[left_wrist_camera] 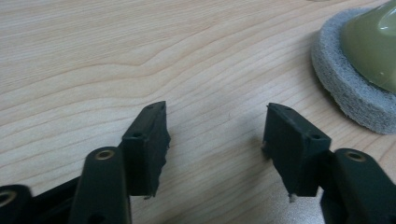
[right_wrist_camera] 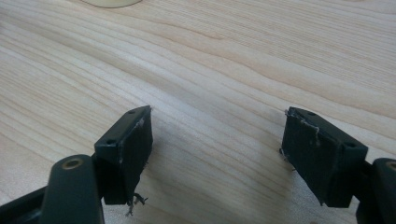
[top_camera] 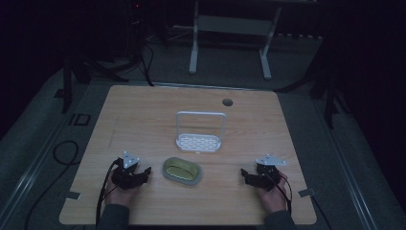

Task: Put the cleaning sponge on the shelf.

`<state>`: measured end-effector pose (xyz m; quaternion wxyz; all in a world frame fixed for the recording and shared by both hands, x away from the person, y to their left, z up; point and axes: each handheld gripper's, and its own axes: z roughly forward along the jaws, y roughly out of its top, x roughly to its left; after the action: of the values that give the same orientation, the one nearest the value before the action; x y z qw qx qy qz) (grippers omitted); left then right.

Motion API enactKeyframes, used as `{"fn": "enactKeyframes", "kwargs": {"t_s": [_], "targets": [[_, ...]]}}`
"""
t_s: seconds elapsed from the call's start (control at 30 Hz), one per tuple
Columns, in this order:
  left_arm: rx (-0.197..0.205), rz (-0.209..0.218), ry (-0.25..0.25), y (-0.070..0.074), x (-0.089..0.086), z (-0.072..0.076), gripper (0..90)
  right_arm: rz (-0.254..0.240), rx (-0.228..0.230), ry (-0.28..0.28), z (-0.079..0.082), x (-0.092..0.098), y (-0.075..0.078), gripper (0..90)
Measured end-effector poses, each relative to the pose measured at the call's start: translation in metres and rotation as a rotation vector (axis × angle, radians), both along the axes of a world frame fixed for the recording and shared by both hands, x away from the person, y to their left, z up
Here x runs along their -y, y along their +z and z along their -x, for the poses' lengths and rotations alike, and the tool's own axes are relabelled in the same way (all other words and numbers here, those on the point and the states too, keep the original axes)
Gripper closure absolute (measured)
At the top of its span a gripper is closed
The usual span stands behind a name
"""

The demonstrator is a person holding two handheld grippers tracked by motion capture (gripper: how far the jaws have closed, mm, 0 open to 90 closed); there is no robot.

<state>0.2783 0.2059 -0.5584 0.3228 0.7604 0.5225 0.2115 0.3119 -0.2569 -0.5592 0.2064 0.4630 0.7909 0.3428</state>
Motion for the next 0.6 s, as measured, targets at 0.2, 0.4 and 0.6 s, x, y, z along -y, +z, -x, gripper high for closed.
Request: {"fn": "enactKeyframes", "kwargs": {"t_s": [0.2, 0.4, 0.6], "targets": [[-0.024, 0.015, -0.038, 0.005, 0.002, 0.001, 49.4, 0.000, -0.001, -0.001, 0.000, 0.000, 0.000, 24.3], [-0.012, 0.013, -0.084, 0.010, 0.006, 0.005, 58.8, 0.000, 0.000, 0.000, 0.000, 0.000, 0.000, 24.3], [0.018, 0.046, -0.153, 0.027, 0.012, 0.011, 69.7, 0.000, 0.000, 0.000, 0.000, 0.000, 0.000, 24.3]]}}
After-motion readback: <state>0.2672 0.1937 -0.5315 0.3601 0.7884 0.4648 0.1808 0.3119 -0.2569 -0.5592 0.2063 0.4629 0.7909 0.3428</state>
